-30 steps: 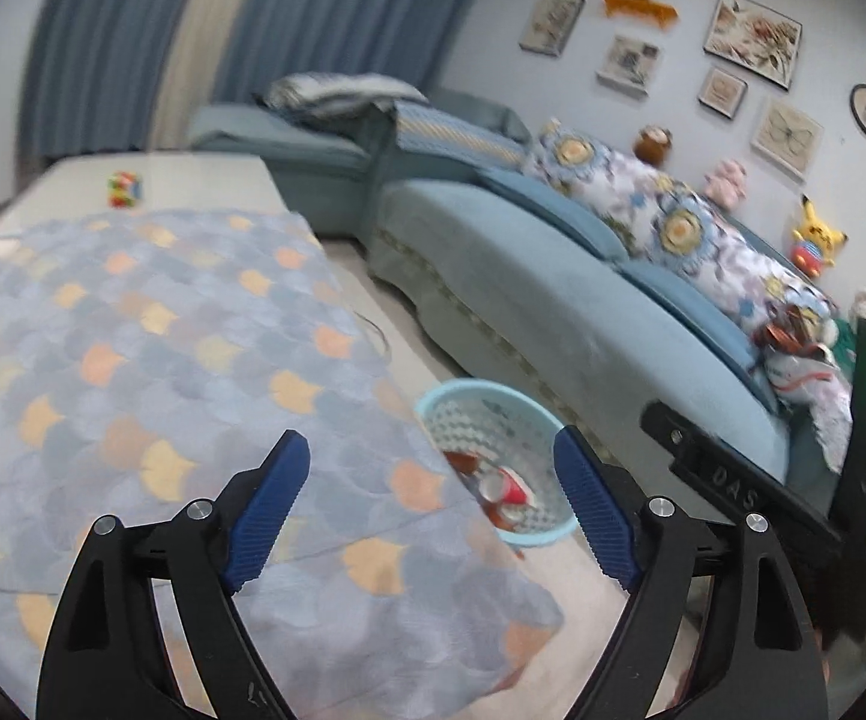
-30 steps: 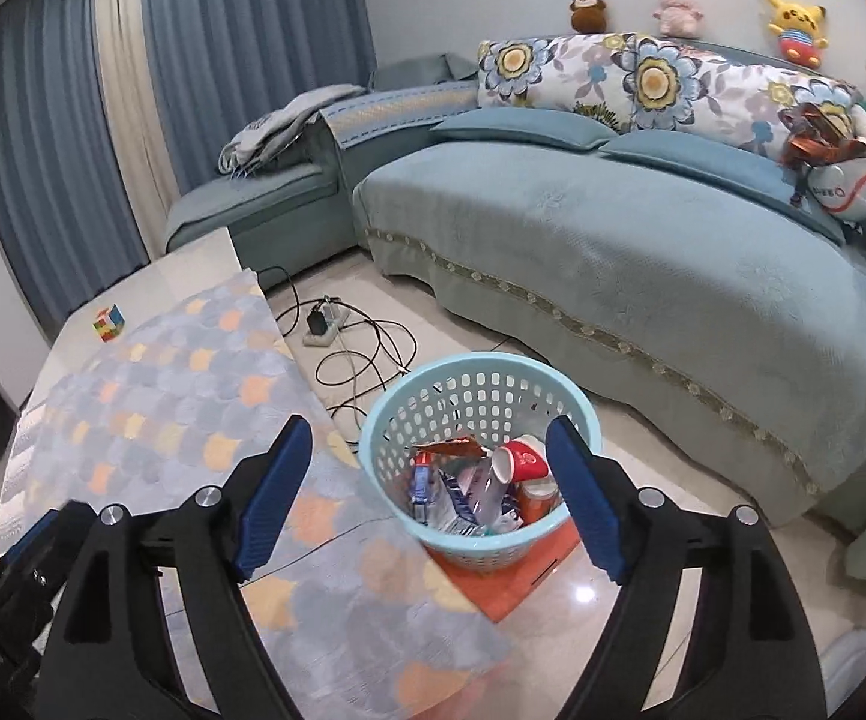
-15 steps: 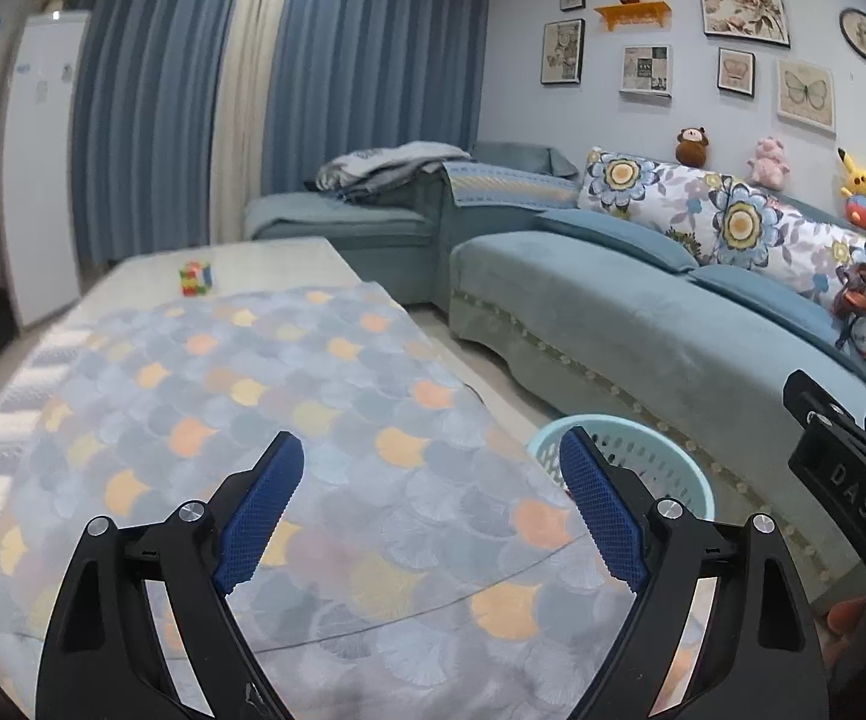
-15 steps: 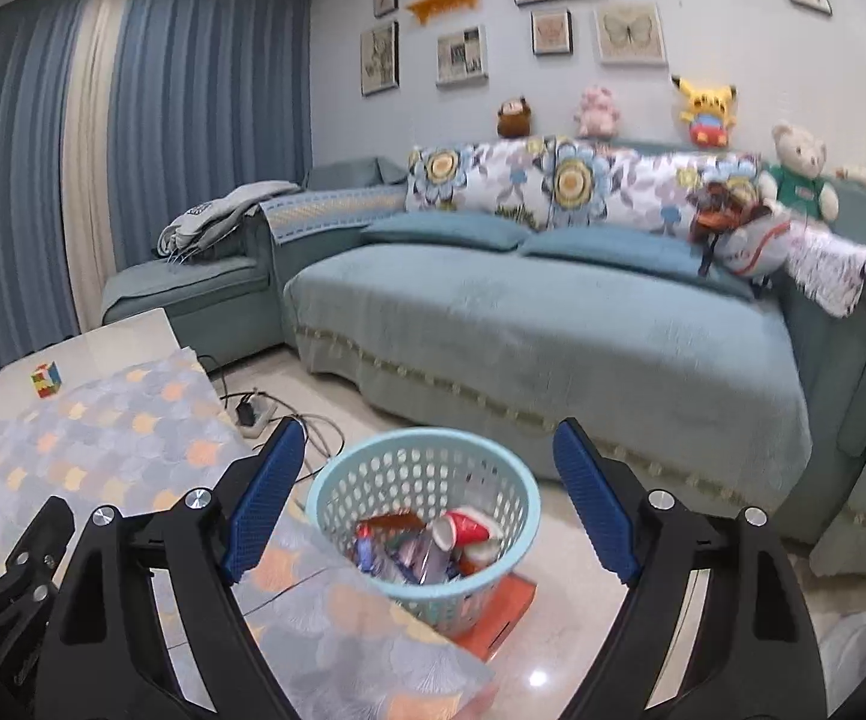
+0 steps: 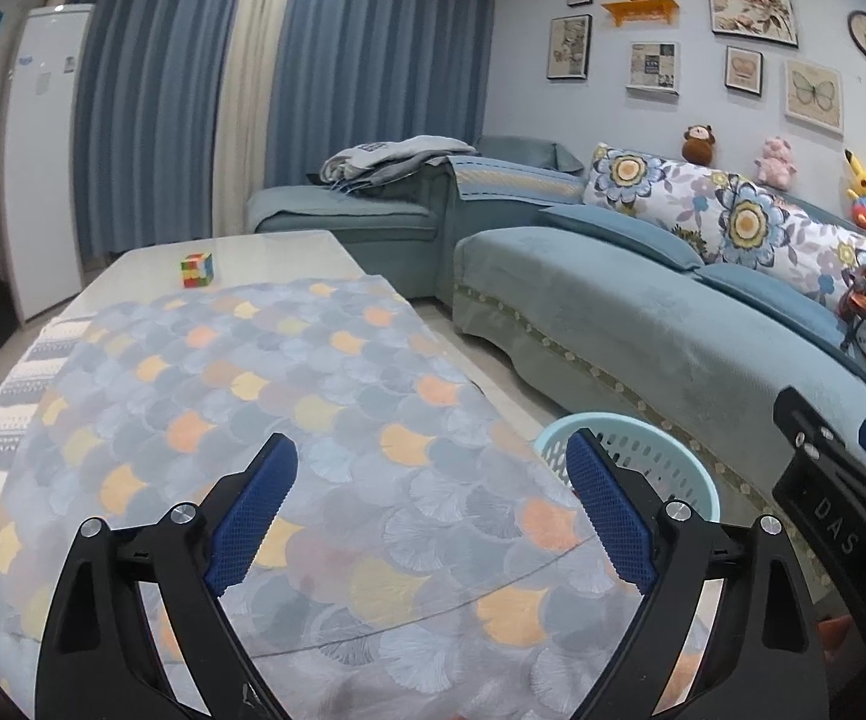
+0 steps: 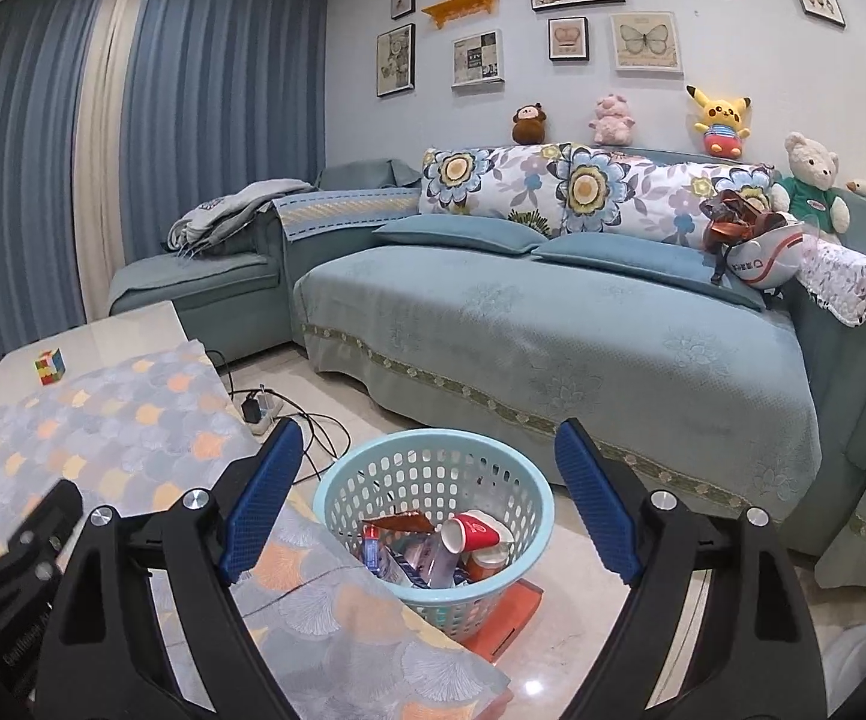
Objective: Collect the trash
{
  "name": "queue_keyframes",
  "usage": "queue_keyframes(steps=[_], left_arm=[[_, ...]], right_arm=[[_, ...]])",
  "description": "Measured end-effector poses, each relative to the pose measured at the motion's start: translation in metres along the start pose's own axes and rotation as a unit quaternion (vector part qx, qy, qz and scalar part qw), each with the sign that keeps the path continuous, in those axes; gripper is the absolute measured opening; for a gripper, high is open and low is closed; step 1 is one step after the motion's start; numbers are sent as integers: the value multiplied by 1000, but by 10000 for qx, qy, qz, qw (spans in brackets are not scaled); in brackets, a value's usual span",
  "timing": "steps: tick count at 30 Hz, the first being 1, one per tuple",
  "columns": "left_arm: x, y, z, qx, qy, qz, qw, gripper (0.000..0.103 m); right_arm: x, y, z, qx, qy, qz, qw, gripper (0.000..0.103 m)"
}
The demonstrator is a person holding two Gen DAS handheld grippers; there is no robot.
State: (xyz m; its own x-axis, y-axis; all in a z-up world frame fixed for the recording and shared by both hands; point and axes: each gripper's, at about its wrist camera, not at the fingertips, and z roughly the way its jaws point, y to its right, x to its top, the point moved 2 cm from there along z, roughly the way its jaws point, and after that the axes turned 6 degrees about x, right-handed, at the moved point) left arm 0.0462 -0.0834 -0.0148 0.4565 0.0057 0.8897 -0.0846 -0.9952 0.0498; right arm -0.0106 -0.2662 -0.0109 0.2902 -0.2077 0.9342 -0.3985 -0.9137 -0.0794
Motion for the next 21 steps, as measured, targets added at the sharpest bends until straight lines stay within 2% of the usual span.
queue_keyframes(steps=[9,21], left_arm=[[2,-2,-4,158,77,-17,9998,89],[2,-1,-4,193,78,35,9998,89]], right_arm=[[0,0,-1,10,-24,-52,10000,84],[0,1,7,75,-167,-5,9998,84]])
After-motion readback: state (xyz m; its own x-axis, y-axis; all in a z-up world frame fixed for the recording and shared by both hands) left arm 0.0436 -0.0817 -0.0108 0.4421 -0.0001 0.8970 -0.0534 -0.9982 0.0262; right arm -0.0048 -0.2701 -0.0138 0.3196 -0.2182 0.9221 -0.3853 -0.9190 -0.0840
